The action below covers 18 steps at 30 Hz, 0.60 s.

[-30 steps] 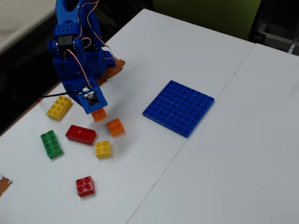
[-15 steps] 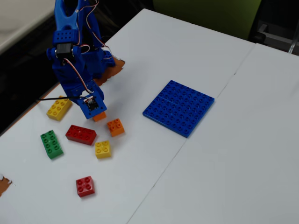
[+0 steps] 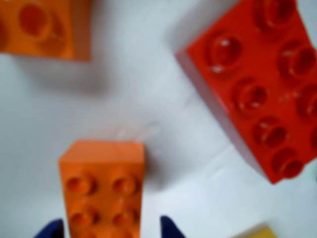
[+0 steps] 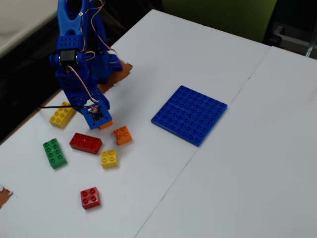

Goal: Pick up the 2x4 orange block and go up the 8x8 blue block.

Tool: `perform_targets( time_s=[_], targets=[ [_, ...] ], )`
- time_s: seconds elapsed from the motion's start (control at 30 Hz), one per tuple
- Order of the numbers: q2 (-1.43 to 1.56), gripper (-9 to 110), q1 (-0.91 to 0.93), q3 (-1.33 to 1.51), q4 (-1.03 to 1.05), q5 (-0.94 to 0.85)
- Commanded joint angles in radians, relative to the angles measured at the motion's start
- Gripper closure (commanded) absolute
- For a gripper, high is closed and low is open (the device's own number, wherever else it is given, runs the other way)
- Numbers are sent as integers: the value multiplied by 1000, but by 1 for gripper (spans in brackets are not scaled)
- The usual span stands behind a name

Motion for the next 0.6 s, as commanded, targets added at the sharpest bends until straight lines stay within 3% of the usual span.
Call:
perform_targets(
  time_s=[0.0, 0.33, 0.57],
  targets=[
    [-8, 79, -3, -3, -17, 6],
    [-40, 84, 0, -3, -29, 3],
    [-40, 100, -3, -3, -35, 9]
  ],
)
